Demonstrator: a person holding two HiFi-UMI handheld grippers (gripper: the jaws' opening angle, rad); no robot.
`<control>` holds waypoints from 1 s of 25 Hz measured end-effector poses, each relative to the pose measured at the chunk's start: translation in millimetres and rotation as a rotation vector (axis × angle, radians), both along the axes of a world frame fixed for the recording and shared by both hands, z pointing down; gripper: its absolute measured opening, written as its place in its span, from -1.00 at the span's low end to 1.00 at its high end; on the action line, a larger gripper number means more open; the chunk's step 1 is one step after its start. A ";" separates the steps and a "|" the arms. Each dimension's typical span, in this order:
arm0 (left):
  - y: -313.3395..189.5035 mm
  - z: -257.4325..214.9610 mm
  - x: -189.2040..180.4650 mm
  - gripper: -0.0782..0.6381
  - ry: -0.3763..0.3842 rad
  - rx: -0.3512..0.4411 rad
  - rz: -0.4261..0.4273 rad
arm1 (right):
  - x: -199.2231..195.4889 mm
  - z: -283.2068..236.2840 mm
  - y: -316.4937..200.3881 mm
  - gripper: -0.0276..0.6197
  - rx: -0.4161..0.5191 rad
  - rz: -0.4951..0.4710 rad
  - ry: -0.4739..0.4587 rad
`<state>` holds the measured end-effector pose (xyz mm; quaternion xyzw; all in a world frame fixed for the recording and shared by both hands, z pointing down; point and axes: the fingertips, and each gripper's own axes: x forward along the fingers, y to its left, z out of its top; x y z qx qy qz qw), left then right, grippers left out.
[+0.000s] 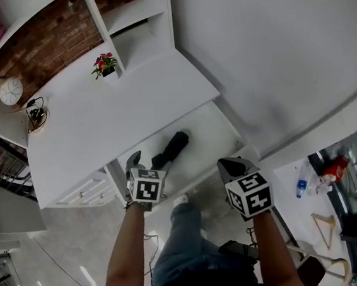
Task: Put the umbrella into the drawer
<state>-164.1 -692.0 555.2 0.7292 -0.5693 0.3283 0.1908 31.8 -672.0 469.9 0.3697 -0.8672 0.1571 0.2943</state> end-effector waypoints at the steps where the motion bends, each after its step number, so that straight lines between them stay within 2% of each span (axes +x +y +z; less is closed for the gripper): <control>1: 12.9 -19.2 -2.9 0.41 0.014 0.047 -0.023 | 1.8 -8.9 9.9 -0.91 0.029 -0.012 0.001; 4: 55.1 -71.4 -11.8 0.38 0.020 0.167 -0.077 | 5.2 -37.5 36.2 -0.91 0.112 -0.034 -0.008; 5: 69.0 -87.8 -16.2 0.27 0.009 0.213 -0.098 | 5.1 -47.3 43.6 -0.91 0.138 -0.037 -0.017; 8: 106.9 -136.1 -35.4 -0.70 -0.070 0.382 -0.164 | 0.9 -77.1 63.4 -0.91 0.219 -0.035 -0.051; 9: 117.3 -150.5 -39.9 -0.77 -0.090 0.432 -0.171 | -1.2 -87.4 69.4 -0.91 0.249 -0.034 -0.058; 15: 157.8 -225.4 -57.3 -0.77 -0.077 0.631 -0.184 | -15.3 -145.4 96.6 -0.91 0.409 -0.029 -0.102; 20: 175.6 -265.8 -73.6 -0.77 -0.078 0.717 -0.168 | -31.4 -178.9 113.1 -0.91 0.493 0.002 -0.110; 25: 185.4 -288.6 -81.4 -0.77 -0.094 0.770 -0.140 | -39.1 -201.8 124.0 -0.91 0.553 0.041 -0.100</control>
